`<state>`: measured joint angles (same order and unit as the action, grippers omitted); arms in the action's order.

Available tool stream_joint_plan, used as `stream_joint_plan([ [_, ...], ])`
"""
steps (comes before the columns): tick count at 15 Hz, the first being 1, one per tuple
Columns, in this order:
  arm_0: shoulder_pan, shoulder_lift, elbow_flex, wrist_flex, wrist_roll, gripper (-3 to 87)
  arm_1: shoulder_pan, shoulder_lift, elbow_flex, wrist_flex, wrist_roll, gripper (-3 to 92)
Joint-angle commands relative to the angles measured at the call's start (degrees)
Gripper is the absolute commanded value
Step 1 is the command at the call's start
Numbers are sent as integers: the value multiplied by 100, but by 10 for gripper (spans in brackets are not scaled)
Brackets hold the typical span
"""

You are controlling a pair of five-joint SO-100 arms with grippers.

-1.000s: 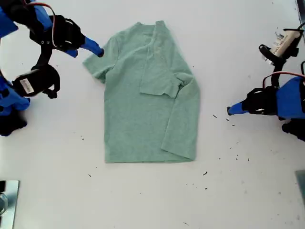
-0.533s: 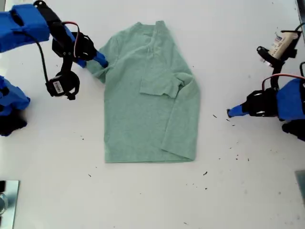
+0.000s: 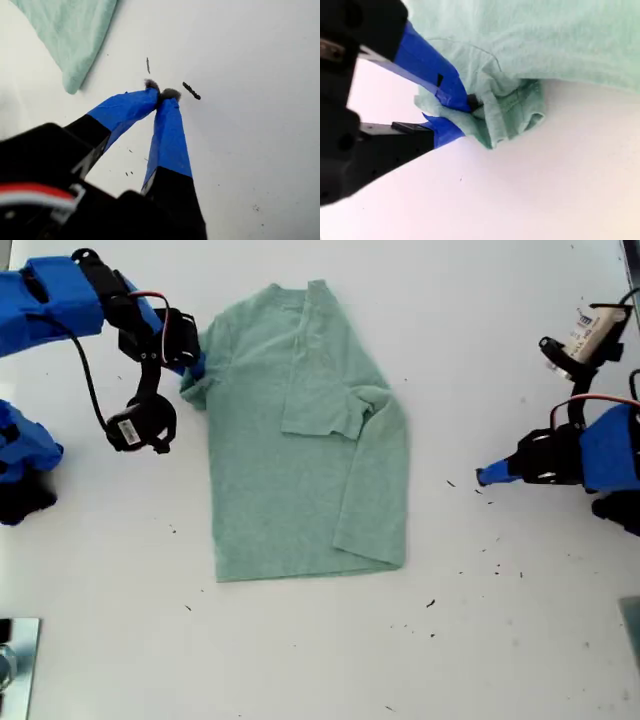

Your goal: Fold t shirt

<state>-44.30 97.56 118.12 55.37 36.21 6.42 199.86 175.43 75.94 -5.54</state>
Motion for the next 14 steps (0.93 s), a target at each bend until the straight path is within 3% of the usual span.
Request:
stream_joint_plan([
  [1,167,1028,-343,202,-9,-2,-35,70,281,0,0,25],
  [5,1230,800,-2268,264,-9,-2,62,70,281,0,-35,25],
  [8,1925,-1081,-4201,193,88,-2,114,70,281,0,-26,25],
  [11,1934,-2962,-5634,272,88,10,105,70,281,0,0,25],
  [13,1828,-3691,-6469,387,114,254,97,70,281,0,18,25],
  [14,1767,-3560,-6521,475,185,258,97,70,281,0,18,25],
])
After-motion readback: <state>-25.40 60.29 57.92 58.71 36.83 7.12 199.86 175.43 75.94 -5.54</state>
